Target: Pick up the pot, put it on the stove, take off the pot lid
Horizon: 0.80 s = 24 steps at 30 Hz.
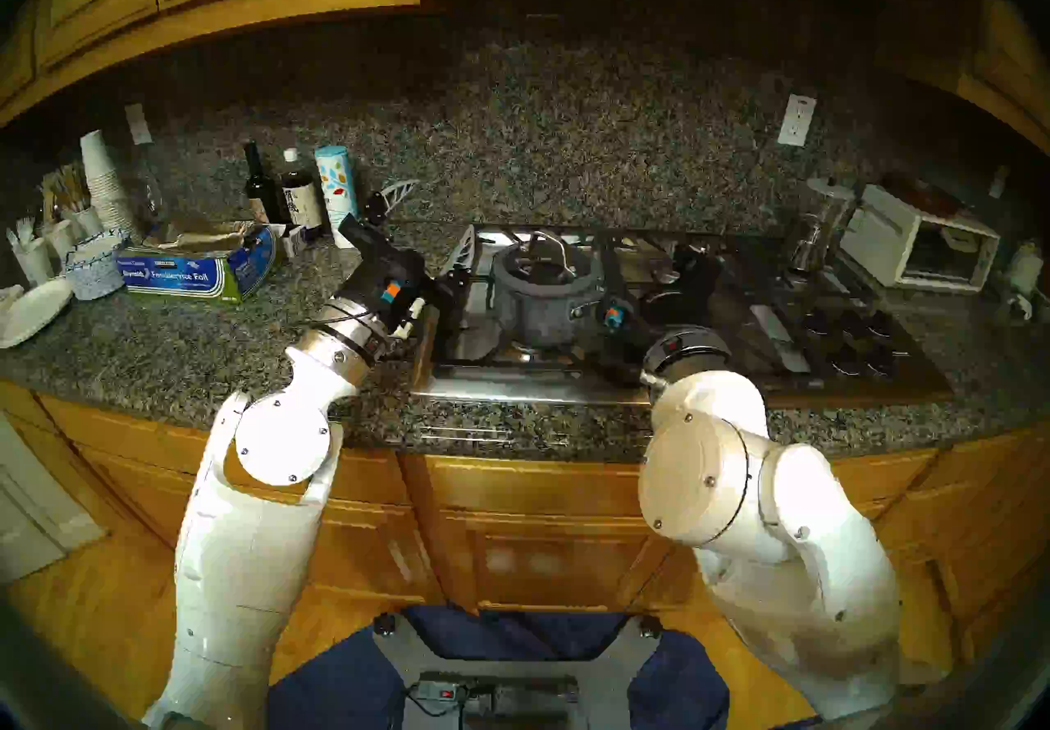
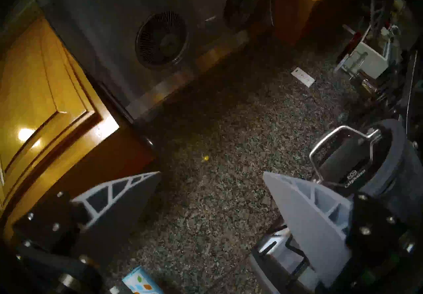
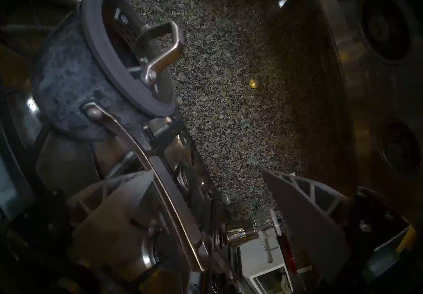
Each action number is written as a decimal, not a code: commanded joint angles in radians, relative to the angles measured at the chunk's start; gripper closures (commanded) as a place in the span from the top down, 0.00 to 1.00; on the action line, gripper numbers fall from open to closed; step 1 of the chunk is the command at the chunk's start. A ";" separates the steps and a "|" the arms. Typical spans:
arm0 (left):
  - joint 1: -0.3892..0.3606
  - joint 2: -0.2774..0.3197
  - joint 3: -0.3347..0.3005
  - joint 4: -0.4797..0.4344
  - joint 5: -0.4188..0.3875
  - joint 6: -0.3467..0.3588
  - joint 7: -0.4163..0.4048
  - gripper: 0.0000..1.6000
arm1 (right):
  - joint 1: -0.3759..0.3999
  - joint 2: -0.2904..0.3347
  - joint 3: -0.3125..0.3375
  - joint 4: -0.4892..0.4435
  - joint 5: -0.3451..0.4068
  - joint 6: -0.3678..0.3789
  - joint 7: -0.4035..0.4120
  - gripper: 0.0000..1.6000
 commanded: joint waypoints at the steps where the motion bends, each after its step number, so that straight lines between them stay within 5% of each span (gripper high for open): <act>1: -0.041 -0.003 -0.002 -0.001 0.006 -0.063 0.036 1.00 | 0.010 -0.008 -0.001 -0.028 -0.029 -0.002 -0.021 1.00; 24: -0.059 -0.014 0.001 0.051 0.046 -0.169 0.092 1.00 | 0.001 -0.025 -0.008 -0.028 -0.063 -0.002 -0.020 1.00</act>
